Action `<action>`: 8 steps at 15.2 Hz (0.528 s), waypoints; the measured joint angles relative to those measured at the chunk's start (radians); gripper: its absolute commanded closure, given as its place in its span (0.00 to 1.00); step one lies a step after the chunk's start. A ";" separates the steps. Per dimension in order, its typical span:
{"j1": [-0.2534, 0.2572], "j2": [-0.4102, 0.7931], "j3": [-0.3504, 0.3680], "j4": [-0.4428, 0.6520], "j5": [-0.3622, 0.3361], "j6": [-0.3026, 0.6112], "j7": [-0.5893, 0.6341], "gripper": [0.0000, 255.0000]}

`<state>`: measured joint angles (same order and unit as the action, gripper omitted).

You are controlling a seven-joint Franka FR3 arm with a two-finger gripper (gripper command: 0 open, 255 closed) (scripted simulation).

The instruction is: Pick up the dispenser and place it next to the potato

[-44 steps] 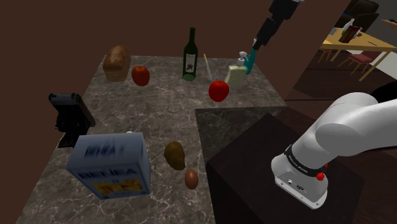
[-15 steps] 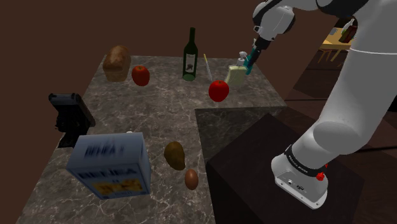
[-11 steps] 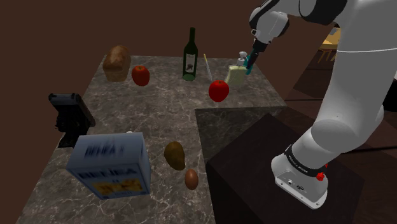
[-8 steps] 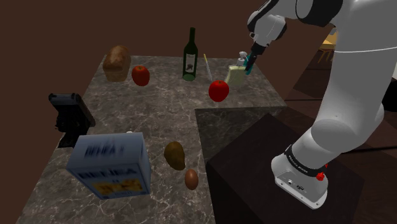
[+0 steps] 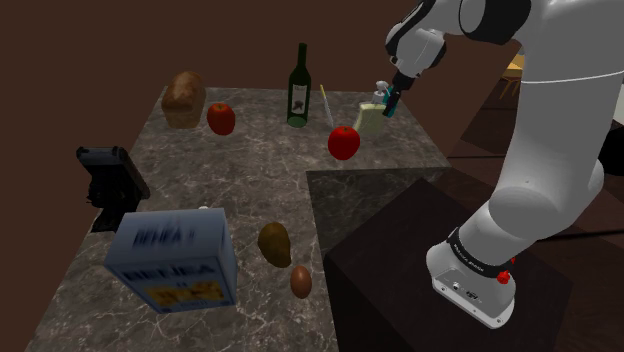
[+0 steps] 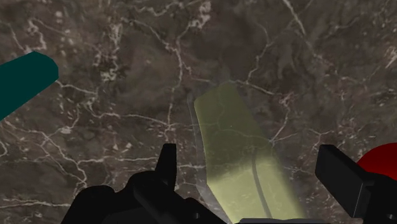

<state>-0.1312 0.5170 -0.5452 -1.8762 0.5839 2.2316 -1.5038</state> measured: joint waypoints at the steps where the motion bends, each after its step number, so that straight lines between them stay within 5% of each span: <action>1: 0.000 0.000 0.000 0.000 0.000 0.000 0.000 0.00; 2: 0.000 0.000 0.000 0.000 0.000 0.000 0.000 1.00; 8: -0.001 0.000 -0.001 0.000 0.000 0.000 0.000 1.00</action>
<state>-0.1318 0.5165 -0.5459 -1.8763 0.5838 2.2320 -1.5042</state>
